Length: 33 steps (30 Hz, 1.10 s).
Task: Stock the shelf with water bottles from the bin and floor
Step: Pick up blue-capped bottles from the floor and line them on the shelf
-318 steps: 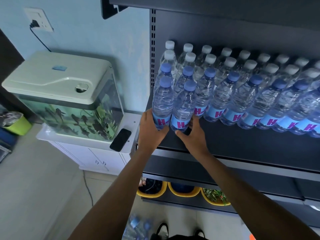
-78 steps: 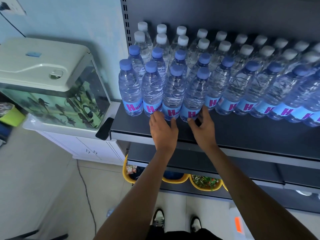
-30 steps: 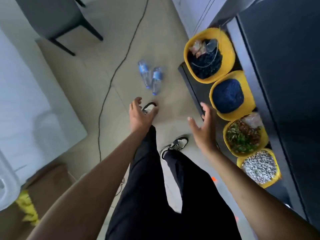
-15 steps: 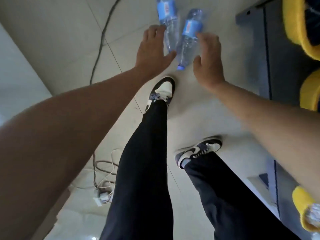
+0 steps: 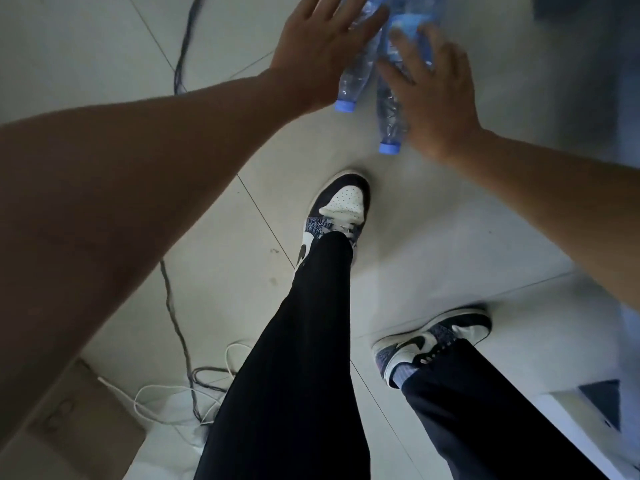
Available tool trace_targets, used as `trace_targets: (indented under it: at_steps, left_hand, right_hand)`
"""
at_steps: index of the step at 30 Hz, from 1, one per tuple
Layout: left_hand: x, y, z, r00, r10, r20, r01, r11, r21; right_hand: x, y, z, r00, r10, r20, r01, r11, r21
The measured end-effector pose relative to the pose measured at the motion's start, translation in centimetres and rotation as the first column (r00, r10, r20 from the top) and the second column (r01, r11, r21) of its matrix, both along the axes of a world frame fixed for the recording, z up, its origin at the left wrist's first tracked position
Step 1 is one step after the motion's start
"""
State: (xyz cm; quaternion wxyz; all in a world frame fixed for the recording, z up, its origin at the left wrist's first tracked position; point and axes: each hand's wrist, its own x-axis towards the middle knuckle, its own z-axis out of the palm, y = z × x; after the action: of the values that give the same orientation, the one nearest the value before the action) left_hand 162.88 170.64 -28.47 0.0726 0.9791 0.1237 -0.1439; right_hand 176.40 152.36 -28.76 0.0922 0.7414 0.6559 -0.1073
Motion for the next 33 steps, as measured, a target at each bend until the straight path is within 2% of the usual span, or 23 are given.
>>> trace_targets:
  at_steps: [5,9,12,16,20,24,28,33]
  left_hand:
    - [1.2,0.3,0.8,0.998,0.026,-0.049,-0.026,1.000,-0.011]
    - [0.7,-0.8,0.8,0.996,0.051,-0.071,-0.043,0.993,0.107]
    - [-0.2,-1.9,0.7,0.983,0.129,-0.132,-0.103,0.978,0.183]
    - [-1.2,-1.5,1.2,0.963,0.188,-0.195,-0.158,0.975,0.157]
    - [-2.1,-0.7,1.8,0.957,0.173,-0.234,-0.140,0.979,0.150]
    - [-4.0,-1.8,3.0,0.893,0.307,-0.328,-0.305,0.950,0.058]
    - [-7.2,-5.3,5.3,0.784,0.460,-0.416,-0.536,0.840,-0.082]
    - [-9.1,-9.4,10.2,0.700,0.594,-0.397,-0.709,0.648,-0.280]
  right_hand:
    - [2.2,-0.6,1.6,0.996,-0.081,0.030,0.083,0.994,-0.072]
    - [1.9,-0.4,1.9,0.984,-0.166,0.069,0.176,0.970,-0.170]
    - [1.2,-0.8,2.2,0.973,-0.213,0.088,0.227,0.951,-0.209]
    - [0.7,-1.6,2.3,0.958,-0.285,0.019,0.284,0.946,-0.156]
    - [-0.1,-3.1,2.0,0.947,-0.322,-0.010,0.313,0.925,-0.216]
    - [-2.2,-4.5,1.9,0.930,-0.367,-0.002,0.360,0.915,-0.182]
    - [-2.5,-5.6,2.9,0.848,-0.514,-0.128,0.471,0.843,-0.260]
    - [-4.4,-8.2,7.4,0.613,-0.710,-0.347,0.642,0.703,-0.305]
